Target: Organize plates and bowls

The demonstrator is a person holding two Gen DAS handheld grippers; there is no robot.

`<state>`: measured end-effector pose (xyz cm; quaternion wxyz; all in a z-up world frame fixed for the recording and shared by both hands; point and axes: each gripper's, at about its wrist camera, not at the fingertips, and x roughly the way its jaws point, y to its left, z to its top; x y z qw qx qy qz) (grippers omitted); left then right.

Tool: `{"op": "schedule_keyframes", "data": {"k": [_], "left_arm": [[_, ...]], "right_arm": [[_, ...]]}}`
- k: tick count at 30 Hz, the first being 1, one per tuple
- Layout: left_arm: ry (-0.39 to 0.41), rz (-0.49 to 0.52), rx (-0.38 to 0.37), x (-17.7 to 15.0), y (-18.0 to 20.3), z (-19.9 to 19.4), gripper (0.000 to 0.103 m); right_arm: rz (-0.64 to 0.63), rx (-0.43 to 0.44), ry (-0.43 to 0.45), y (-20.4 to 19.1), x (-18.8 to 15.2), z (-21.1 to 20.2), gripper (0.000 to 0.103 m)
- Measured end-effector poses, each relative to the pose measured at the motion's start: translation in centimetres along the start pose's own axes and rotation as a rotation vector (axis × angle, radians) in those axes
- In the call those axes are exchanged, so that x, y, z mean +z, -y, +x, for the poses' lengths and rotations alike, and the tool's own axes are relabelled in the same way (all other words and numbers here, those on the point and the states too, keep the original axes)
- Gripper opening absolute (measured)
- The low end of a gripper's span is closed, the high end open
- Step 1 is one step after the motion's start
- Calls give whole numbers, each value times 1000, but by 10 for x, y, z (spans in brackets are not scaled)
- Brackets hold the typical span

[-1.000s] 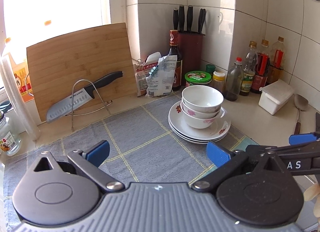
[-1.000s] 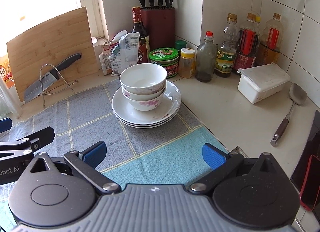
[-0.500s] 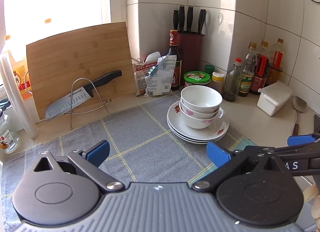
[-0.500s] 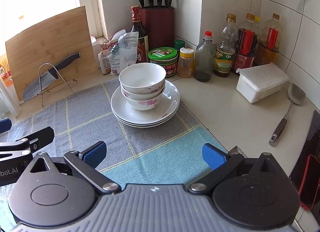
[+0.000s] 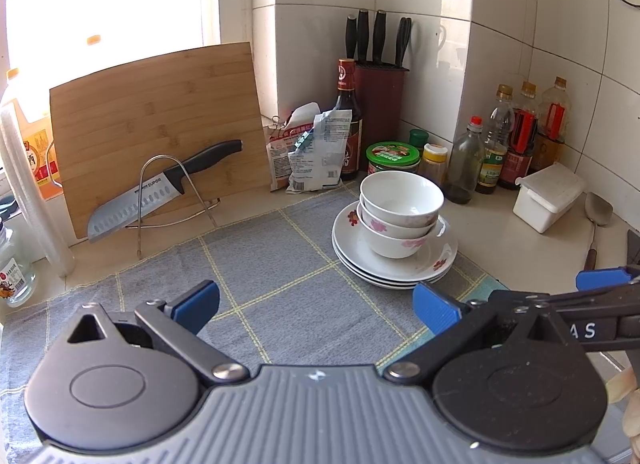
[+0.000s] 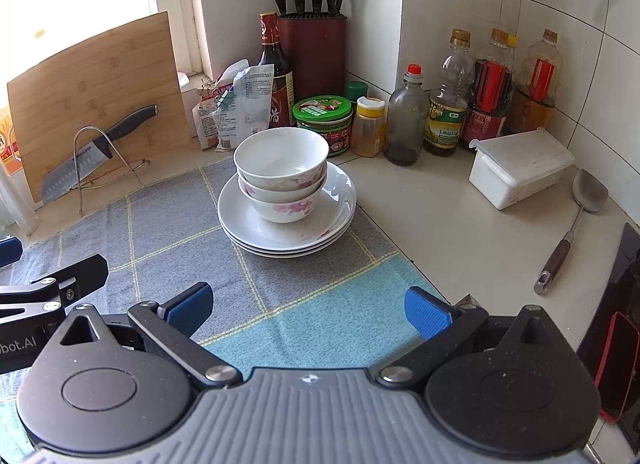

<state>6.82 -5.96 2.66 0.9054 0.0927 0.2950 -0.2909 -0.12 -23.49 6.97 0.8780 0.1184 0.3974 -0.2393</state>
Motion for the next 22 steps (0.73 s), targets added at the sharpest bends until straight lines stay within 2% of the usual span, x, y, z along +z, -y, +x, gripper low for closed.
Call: {"op": "schedule_keyframes", "data": {"k": [22], "left_arm": [[-2,-3,0,1,1,2,102]], "right_arm": [[0,-4,-2,0,1,1,103]]}}
